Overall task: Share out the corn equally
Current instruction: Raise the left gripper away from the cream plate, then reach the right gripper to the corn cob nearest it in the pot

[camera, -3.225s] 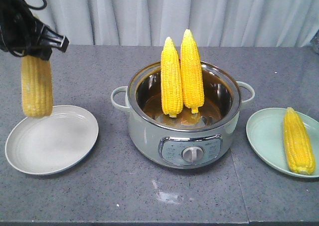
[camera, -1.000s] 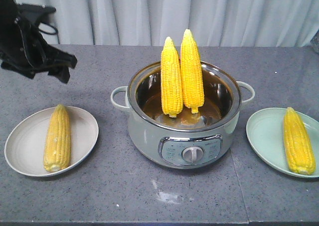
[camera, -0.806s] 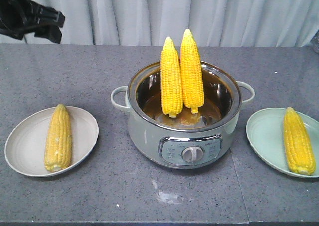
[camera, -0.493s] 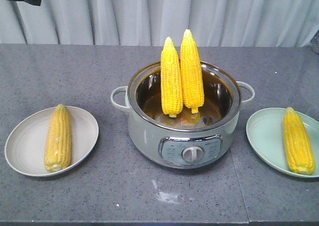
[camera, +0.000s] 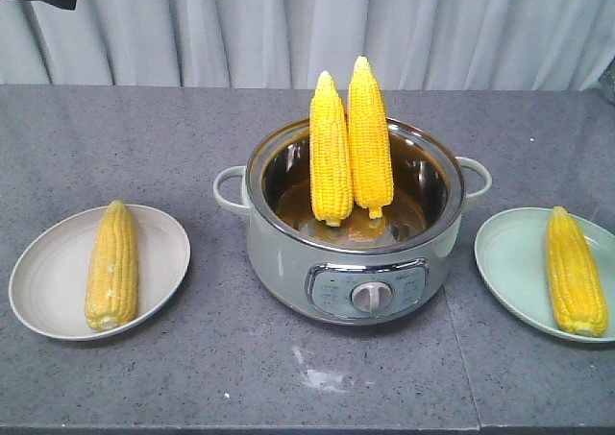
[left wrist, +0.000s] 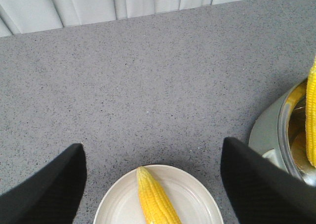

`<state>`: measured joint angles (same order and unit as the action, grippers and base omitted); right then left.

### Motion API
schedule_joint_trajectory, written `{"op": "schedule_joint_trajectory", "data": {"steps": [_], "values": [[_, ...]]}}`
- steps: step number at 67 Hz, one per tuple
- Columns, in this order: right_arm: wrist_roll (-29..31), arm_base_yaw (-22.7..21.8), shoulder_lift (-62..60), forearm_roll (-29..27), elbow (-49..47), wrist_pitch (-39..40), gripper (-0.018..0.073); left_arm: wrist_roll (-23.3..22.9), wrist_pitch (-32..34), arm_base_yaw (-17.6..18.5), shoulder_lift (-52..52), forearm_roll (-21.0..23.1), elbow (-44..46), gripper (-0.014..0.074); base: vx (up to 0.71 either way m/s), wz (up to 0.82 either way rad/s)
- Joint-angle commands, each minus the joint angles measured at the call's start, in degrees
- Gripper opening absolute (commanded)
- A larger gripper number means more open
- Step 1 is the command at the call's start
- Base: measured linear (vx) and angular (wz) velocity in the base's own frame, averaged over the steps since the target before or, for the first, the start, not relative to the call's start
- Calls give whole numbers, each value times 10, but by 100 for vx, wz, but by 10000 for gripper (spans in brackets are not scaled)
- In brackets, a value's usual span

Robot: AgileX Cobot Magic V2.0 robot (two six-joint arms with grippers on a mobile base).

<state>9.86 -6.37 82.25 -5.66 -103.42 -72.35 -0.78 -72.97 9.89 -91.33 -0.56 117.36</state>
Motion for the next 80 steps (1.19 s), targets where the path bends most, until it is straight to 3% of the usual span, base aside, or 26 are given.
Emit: {"op": "schedule_joint_trajectory", "data": {"steps": [1, 15, 28, 33, 41, 53, 70, 80], "values": [[3, -2, -7, -55, -13, 61, -1, -5, 29, -1, 20, 2, 12, 552, 0, 0], [116, -2, 10, -205, -14, 68, 99, -5, 29, -1, 20, 2, 12, 552, 0, 0], [128, -2, 55, -266, -14, 51, 408, -5, 29, -1, 20, 2, 12, 552, 0, 0], [145, -2, 75, -307, -14, 57, 542, -5, 29, -1, 20, 2, 12, 552, 0, 0], [186, -2, 103, -387, -14, 73, 680, -5, 29, -1, 20, 2, 12, 552, 0, 0], [255, 4, 137, -488, -14, 112, 689, -5, 29, -1, 20, 2, 12, 552, 0, 0], [361, 72, 186, -488, -15, 178, 638, -5, 29, -1, 20, 2, 12, 552, 0, 0], [387, 105, 217, -481, -15, 219, 608, -5, 29, -1, 20, 2, 12, 552, 0, 0]]}}
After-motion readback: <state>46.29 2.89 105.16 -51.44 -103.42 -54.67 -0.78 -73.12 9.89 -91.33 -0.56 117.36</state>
